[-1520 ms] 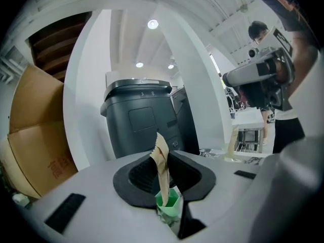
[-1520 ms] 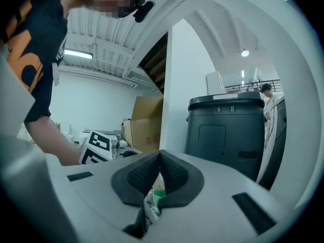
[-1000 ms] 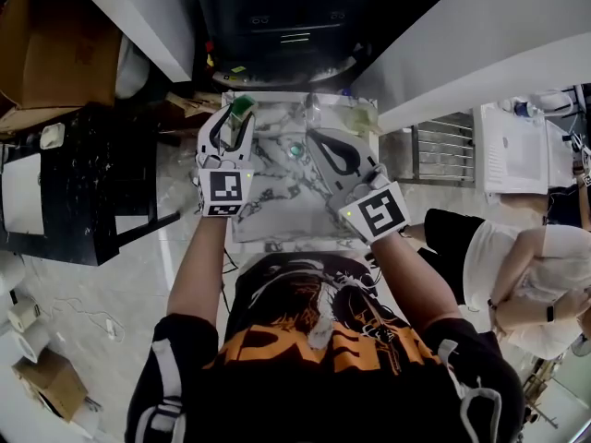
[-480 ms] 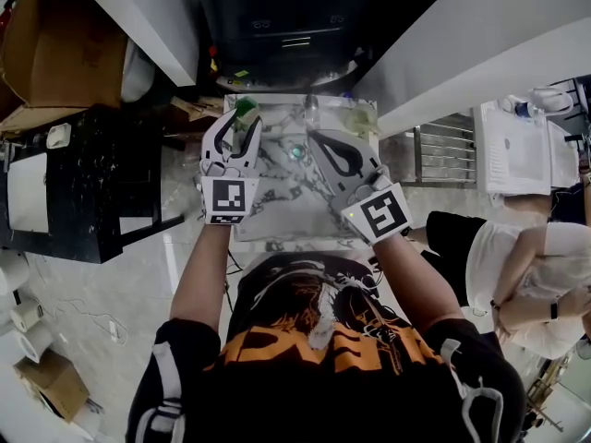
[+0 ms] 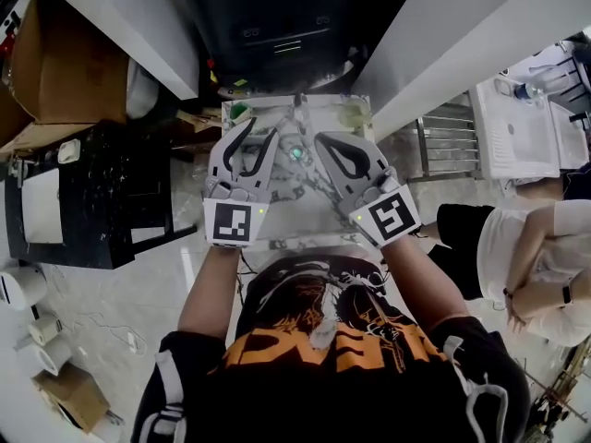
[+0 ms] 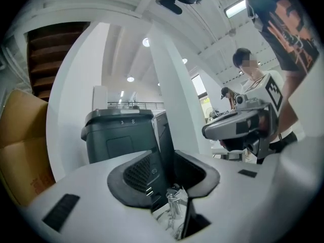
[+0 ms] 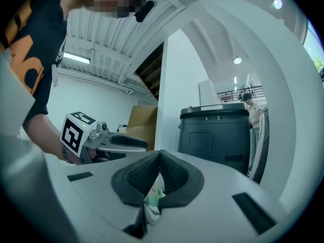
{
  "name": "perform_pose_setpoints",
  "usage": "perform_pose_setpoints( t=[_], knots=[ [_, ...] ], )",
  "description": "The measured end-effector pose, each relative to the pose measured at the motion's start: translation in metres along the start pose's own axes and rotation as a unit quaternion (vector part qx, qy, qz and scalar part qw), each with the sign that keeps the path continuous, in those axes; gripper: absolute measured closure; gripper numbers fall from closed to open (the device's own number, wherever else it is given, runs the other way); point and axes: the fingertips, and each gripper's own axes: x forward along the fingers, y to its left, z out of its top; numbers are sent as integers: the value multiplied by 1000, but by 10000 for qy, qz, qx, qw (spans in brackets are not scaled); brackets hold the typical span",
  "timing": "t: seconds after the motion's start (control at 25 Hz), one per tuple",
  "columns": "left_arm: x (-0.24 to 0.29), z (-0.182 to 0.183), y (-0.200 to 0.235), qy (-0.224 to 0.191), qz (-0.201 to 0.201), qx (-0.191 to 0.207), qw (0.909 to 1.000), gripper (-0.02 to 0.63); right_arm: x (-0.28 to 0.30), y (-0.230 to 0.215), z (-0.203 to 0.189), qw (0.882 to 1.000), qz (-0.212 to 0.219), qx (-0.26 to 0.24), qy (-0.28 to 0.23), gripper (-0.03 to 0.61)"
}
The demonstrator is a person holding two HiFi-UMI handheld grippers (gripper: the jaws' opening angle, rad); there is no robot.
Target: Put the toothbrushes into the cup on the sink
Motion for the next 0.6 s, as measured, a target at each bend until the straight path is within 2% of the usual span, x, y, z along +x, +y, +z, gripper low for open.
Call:
perform_pose_setpoints(
  t=[0.08,0.2,0.28,0.4,0.6],
  knots=[
    [-6,19,-11,-124,-102,-103,9998,460,-13,0,5,10000,-34,-32,5,565],
    [-18,51,-28,-313,-160,-635,9974,464,-35,-1,17,9999,-92,-59,-42,565],
    [-27,68,-37,-392,-209,-844,9954,500,-46,-2,30,9997,-175,3,-184,565],
    [-38,85,-49,-429,-278,-915,9945,556,-62,-4,45,9992,-233,51,-311,565],
    [-46,95,-60,-453,-287,-934,9942,583,-78,1,63,9987,-196,1,-471,565]
  ],
)
